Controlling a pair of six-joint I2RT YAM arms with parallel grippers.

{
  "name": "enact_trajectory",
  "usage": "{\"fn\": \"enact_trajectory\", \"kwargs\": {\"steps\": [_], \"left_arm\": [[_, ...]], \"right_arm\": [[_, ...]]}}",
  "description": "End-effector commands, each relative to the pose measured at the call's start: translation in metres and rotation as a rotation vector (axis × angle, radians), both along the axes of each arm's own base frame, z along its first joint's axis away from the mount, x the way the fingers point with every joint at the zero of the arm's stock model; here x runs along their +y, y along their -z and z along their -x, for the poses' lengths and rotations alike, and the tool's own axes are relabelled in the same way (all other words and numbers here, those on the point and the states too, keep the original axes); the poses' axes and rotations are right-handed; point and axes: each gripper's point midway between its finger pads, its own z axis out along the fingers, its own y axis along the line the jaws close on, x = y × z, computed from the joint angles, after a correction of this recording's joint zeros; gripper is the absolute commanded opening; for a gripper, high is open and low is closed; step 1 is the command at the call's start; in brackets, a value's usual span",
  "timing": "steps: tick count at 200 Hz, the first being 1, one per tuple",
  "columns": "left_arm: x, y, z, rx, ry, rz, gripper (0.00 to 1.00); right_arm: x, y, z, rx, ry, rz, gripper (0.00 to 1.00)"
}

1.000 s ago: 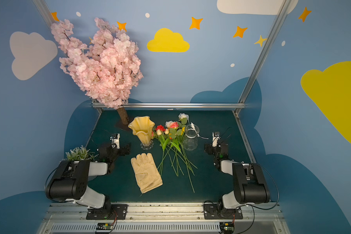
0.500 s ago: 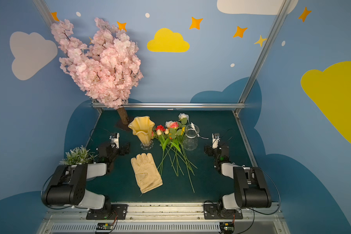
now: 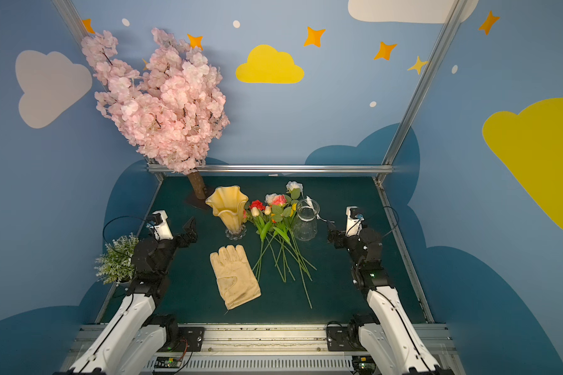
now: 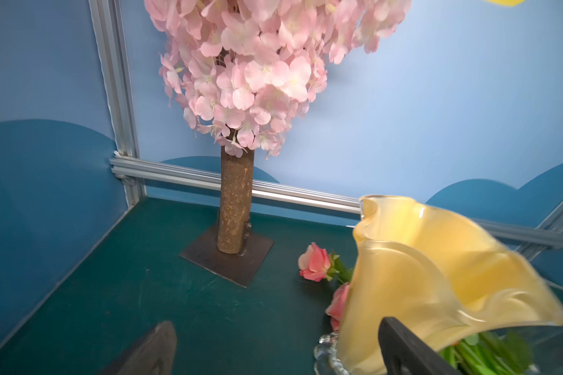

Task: Arrange the flowers in different vases according to their variety
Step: Pick up the flower at the center of the board.

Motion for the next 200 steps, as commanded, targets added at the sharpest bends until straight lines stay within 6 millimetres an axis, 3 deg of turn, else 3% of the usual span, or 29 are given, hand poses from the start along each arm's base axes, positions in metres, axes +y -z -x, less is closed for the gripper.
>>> {"fn": "enact_trajectory", "kwargs": {"steps": [1, 20, 49, 76, 100, 134, 161, 181, 200], "left_arm": [[-0.017, 0.007, 0.02, 0.101, 0.071, 0.25, 1.0], [-0.034, -0.001, 0.038, 0.107, 0.162, 0.315, 1.0], [-0.053, 0.013, 0.049, 0.188, 0.27, 0.295, 1.0], [-0.039, 0.032, 0.043, 0.198, 0.172, 0.384, 1.0], [-0.024, 0.064, 0.04, 0.245, 0.045, 0.546, 1.0], [-0.03, 0.076, 0.036, 0.309, 0.062, 0.556, 1.0], [-0.039, 0.08, 0.035, 0.347, 0.106, 0.547, 1.0], [-0.046, 0.085, 0.036, 0.352, 0.126, 0.542, 1.0], [-0.056, 0.082, 0.037, 0.343, 0.153, 0.505, 1.0]], "right_arm": [[-0.007, 0.004, 0.028, 0.102, 0.066, -0.149, 0.98], [-0.012, 0.013, 0.05, 0.154, 0.097, -0.226, 0.98], [-0.002, 0.018, 0.063, 0.135, 0.032, -0.319, 0.98], [0.018, 0.033, 0.056, 0.175, -0.058, -0.378, 0.98], [0.038, 0.055, 0.05, 0.277, -0.126, -0.398, 0.98], [0.066, 0.086, 0.045, 0.378, -0.169, -0.282, 0.98], [0.087, 0.1, 0.044, 0.426, -0.209, -0.155, 0.96], [0.102, 0.113, 0.045, 0.465, -0.246, -0.069, 0.89], [0.116, 0.124, 0.045, 0.512, -0.283, 0.003, 0.73]]}}
